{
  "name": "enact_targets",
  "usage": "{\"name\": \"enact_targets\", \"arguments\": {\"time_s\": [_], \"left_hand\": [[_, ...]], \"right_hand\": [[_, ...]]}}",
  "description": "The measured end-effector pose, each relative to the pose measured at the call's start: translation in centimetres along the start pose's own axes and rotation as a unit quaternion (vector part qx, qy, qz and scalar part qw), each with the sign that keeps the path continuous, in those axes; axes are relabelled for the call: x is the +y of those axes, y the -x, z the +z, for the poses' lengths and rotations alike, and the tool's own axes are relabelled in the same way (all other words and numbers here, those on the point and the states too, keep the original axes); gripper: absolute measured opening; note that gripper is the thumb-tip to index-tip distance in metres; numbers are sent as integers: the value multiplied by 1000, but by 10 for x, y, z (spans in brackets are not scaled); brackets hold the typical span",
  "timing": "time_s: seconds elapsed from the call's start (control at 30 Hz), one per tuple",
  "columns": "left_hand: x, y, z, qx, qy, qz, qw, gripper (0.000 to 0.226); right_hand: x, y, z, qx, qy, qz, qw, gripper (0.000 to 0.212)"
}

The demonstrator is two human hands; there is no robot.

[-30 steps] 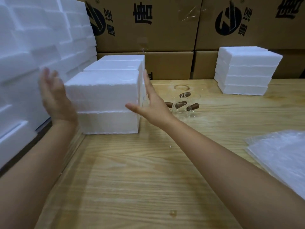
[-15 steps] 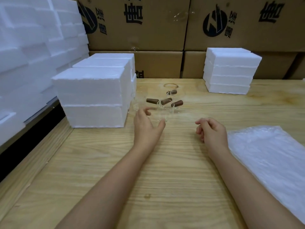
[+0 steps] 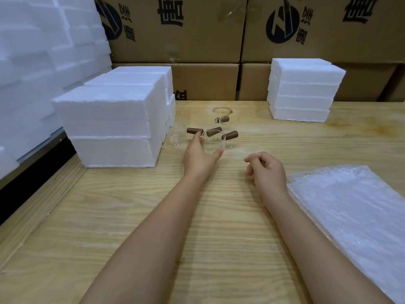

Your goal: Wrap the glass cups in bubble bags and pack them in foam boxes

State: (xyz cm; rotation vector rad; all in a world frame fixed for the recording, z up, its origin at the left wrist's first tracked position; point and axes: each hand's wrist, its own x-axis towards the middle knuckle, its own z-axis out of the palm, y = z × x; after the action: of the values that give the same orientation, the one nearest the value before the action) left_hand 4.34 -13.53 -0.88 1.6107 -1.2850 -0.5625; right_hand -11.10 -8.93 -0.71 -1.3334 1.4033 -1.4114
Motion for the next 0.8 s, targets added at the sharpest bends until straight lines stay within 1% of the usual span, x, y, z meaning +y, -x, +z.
{"name": "enact_targets", "arguments": {"time_s": [0.1, 0.2, 0.23, 0.27, 0.33, 0.37, 0.43, 0.47, 0.6, 0.8], "left_hand": [[3, 7, -6, 7, -3, 14, 1000, 69], [8, 21, -16, -10, 49, 19, 999, 64], [10, 27, -21, -18, 74, 23, 997, 61], [12, 34, -25, -29, 101, 26, 994, 56], [16, 48, -36, -65, 148, 38, 986, 51], [18, 55, -40, -90, 165, 47, 981, 50], [18, 67, -47, -133, 193, 63, 970, 54], [18, 73, -49, -147, 205, 68, 965, 57], [14, 87, -48, -180, 226, 70, 955, 66], [14, 94, -43, -150, 194, 127, 961, 79]], "right_hand": [[-2, 1, 2, 1, 7, -6, 1000, 19], [-6, 3, 3, 31, -17, -29, 999, 7], [-9, 4, 3, 44, -37, -34, 998, 8], [-10, 5, 2, 52, -52, -37, 997, 15], [-13, 8, 1, 51, -72, -34, 996, 26], [-15, 9, 1, 44, -83, -30, 995, 27], [-17, 11, 2, 21, -101, -35, 994, 20], [-18, 13, 2, 14, -104, -47, 993, 20], [-16, 20, 3, 43, -71, -75, 994, 32], [-17, 31, 9, 120, -67, -95, 986, 32]]}}
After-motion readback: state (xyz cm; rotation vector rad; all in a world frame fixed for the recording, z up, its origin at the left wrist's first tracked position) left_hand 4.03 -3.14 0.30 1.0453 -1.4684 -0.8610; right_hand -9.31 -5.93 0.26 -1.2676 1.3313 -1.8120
